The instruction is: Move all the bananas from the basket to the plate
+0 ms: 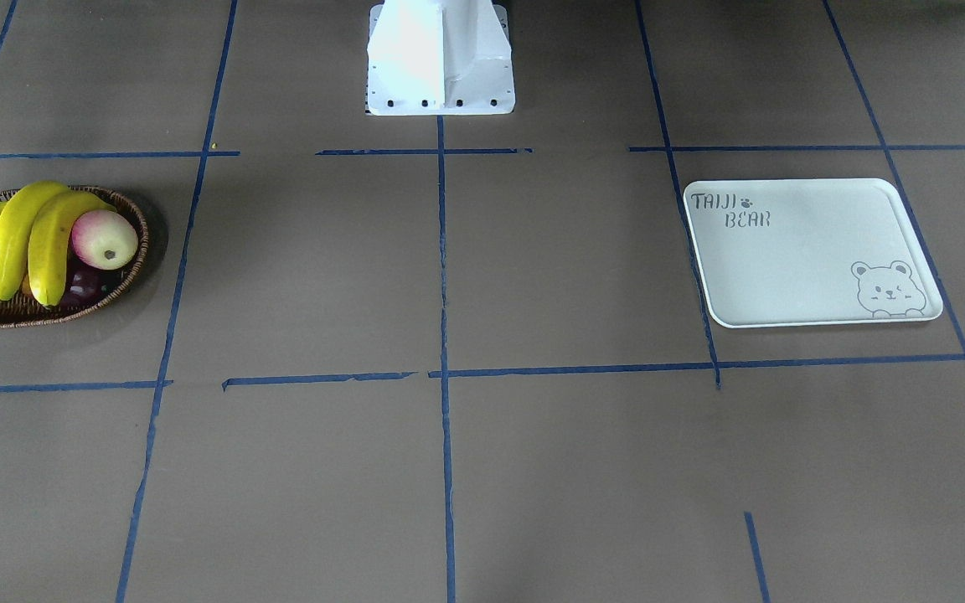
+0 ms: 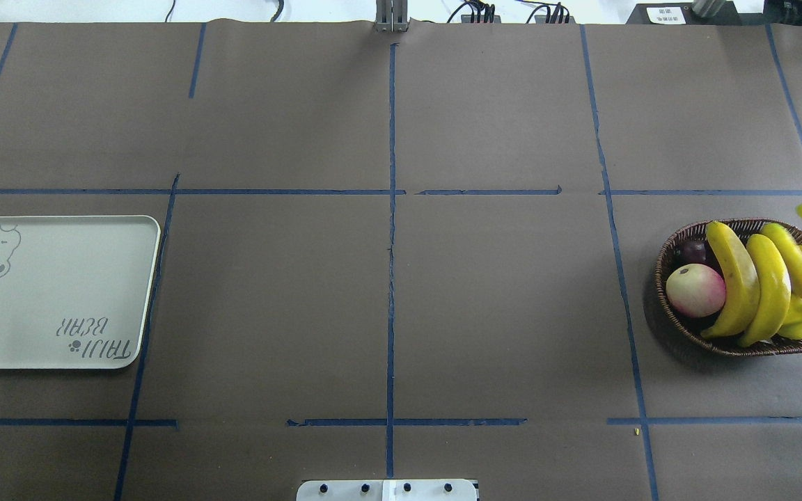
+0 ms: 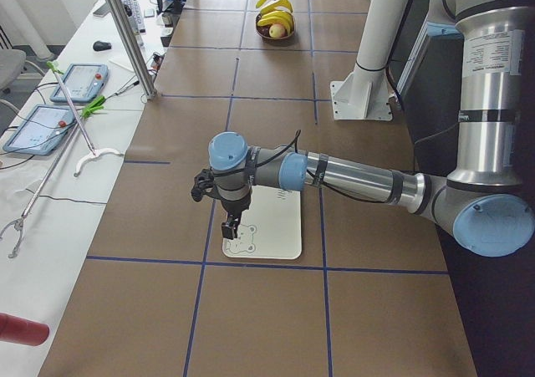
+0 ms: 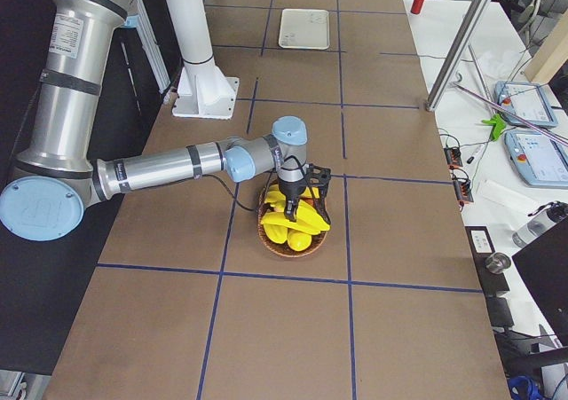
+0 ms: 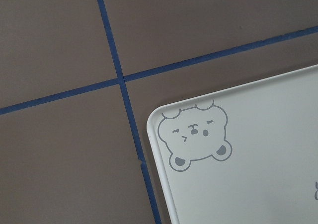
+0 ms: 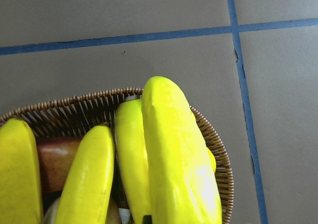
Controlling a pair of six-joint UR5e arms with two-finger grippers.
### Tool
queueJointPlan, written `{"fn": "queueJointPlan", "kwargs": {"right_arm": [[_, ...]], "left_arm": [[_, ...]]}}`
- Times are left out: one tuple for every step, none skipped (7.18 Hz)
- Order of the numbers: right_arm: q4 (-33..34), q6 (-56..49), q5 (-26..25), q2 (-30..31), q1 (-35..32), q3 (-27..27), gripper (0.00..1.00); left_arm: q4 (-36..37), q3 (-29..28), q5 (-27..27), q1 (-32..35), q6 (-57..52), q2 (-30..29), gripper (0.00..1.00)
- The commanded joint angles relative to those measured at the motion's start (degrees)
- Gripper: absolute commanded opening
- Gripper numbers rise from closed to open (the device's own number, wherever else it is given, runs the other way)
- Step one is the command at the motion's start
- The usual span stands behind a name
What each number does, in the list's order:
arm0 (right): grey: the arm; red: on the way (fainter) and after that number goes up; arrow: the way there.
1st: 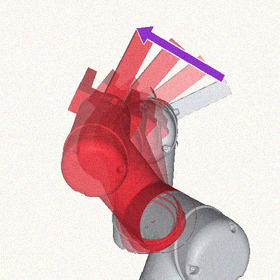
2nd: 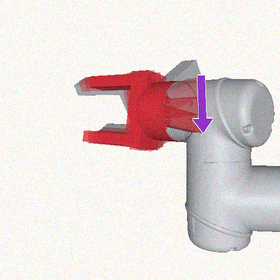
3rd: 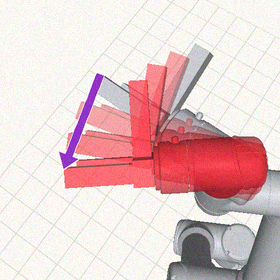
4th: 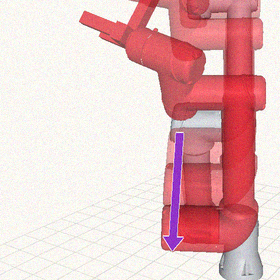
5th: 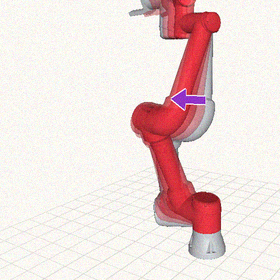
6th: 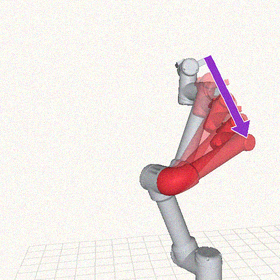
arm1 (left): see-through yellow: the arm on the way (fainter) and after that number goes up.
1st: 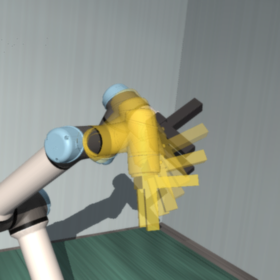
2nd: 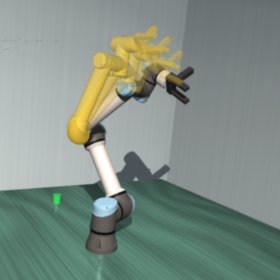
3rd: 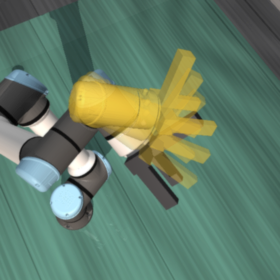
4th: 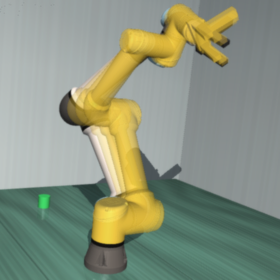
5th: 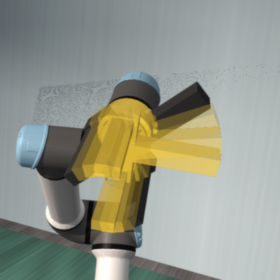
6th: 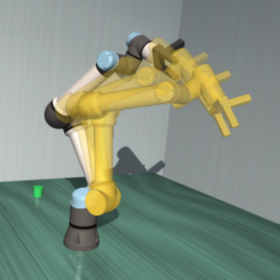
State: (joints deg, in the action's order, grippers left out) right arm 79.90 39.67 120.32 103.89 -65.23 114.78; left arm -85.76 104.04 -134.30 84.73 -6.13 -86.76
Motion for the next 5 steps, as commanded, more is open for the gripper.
{"fn": "queueJointPlan", "kwargs": {"right_arm": [[0.0,0.1,0.0,0.0,0.1,0.0,0.17],[0.0,0.0,0.0,-0.1,0.1,0.3,0.04],[0.2,0.0,0.6,-0.2,0.1,3.0,0.04],[0.3,0.0,2.4,-1.4,1.5,4.1,0.04],[0.3,0.1,3.7,-5.9,4.8,3.9,0.04]], "left_arm": [[0.0,-0.1,0.0,0.0,0.0,0.0,1.0],[0.0,-0.1,0.0,0.0,0.0,-0.1,1.0],[0.0,-0.1,0.0,0.0,0.2,-0.1,1.0],[-0.1,0.2,0.0,0.0,0.2,-0.9,1.0],[-0.1,0.1,0.0,-0.5,0.3,-2.7,1.0]]}}
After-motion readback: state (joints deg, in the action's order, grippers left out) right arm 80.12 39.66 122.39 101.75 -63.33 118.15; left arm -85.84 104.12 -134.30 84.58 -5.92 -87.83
